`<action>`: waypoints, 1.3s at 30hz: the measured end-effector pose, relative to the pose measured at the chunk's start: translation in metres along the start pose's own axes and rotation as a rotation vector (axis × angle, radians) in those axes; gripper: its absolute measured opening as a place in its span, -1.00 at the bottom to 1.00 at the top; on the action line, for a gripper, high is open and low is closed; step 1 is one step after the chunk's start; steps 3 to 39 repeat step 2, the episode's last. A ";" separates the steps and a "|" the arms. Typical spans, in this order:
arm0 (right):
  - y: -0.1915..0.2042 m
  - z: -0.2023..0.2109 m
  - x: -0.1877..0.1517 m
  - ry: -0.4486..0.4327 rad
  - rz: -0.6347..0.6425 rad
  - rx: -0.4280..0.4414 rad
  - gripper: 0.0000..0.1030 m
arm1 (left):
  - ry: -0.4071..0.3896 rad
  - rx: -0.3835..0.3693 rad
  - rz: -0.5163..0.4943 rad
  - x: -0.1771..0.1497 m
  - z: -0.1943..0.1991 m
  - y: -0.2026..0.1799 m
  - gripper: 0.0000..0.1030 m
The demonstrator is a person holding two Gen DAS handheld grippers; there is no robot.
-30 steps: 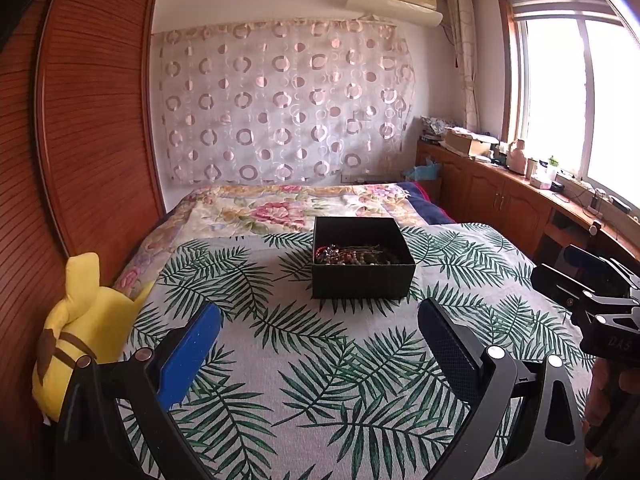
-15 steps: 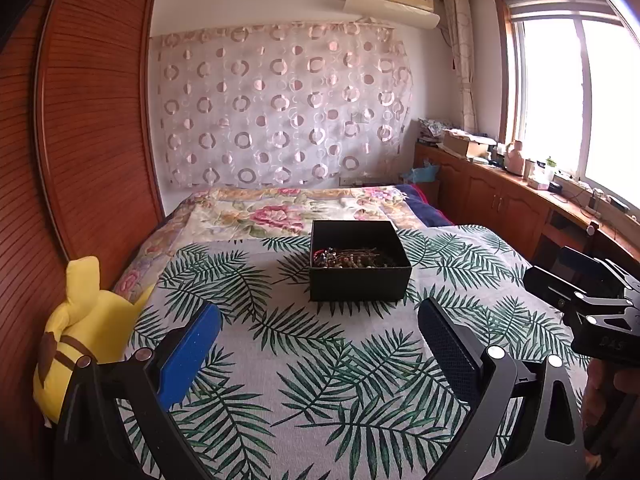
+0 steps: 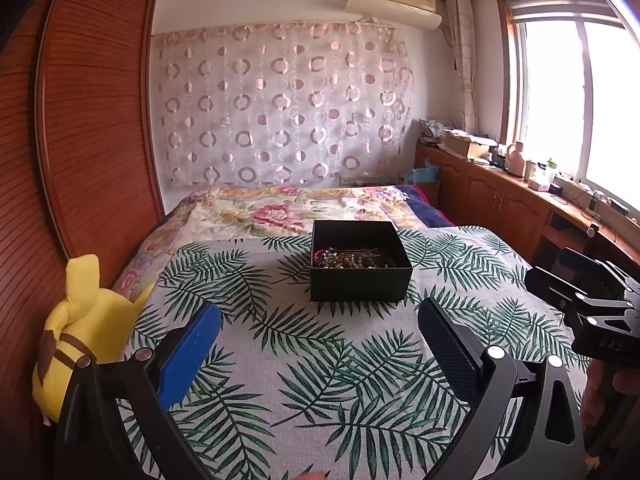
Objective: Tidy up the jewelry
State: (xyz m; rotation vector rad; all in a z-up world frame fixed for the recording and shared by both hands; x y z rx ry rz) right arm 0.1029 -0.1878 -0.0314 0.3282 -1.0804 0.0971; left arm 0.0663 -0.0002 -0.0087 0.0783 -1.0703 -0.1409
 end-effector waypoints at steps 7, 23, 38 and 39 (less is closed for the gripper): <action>0.000 0.000 0.000 0.000 0.000 0.000 0.96 | -0.004 0.000 0.001 0.001 0.001 0.000 0.86; 0.000 0.000 0.000 0.000 0.000 0.000 0.96 | -0.004 0.000 0.001 0.001 0.001 0.000 0.86; 0.000 0.000 0.000 0.000 0.000 0.000 0.96 | -0.004 0.000 0.001 0.001 0.001 0.000 0.86; 0.000 0.000 0.000 0.000 0.000 0.000 0.96 | -0.004 0.000 0.001 0.001 0.001 0.000 0.86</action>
Point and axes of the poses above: each gripper's, at about its wrist camera, not at the fingertips, and z roughly against the way its jaws point, y to its left, x to its top, the point moved 4 cm from there along -z, roughly the way its jaws point, and after that the axes turned 9 degrees about -z, right-handed, at the moved point
